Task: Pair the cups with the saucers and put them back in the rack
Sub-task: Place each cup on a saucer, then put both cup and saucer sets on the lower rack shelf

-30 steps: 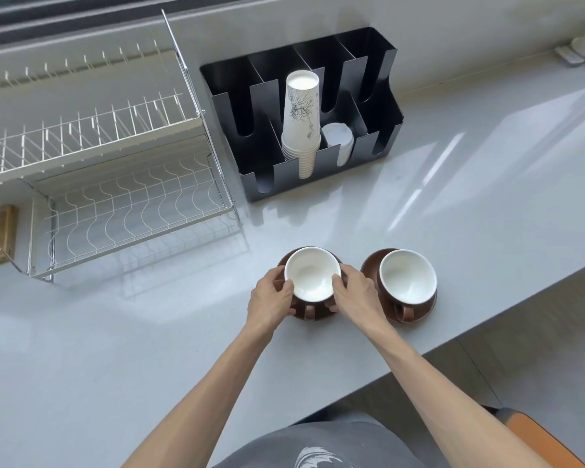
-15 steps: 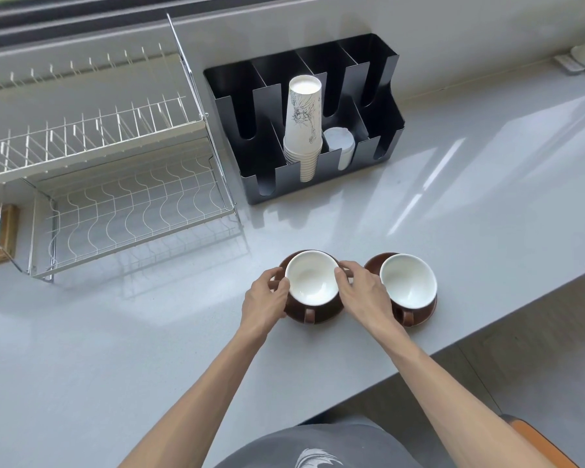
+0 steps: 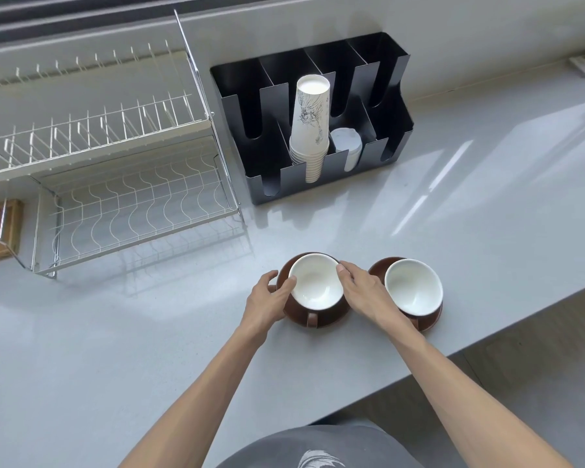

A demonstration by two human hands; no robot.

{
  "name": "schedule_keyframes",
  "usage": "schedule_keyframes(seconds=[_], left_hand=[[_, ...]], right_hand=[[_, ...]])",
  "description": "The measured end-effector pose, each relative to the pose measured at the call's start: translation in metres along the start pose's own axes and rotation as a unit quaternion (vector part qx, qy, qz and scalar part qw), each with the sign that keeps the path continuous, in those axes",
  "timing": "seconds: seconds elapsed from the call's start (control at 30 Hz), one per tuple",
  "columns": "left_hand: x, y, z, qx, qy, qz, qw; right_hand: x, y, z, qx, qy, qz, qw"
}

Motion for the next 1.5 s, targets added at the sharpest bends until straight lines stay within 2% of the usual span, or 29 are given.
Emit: schedule_keyframes(seconds=[0.7,1.03,1.5], left_hand=[[0.018,0.002,0.003,-0.027,-0.002,-0.043,0.999],[0.073,0.002,-0.006,-0.04,0.041,-0.065,0.996],[0.179,0.002,-0.033,-0.056,0.128,-0.101,0.985]], right_hand=[[-0.005,-0.022,0.0,0.025,0.003,0.018,1.0],[-0.033,-0.068,0.005,0.071,-0.01,0.034,0.997],[-0.095,-0.167,0.012,0.151,-0.057,0.025,0.987]])
Point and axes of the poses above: each hand's wrist, its own z-axis towards the middle knuckle, its own x-axis out of the back of the hand, y = z × x, the point moved 8 cm from there along z, towards the middle knuckle, and after that the axes turned 6 degrees about z, right-handed, at the moved point
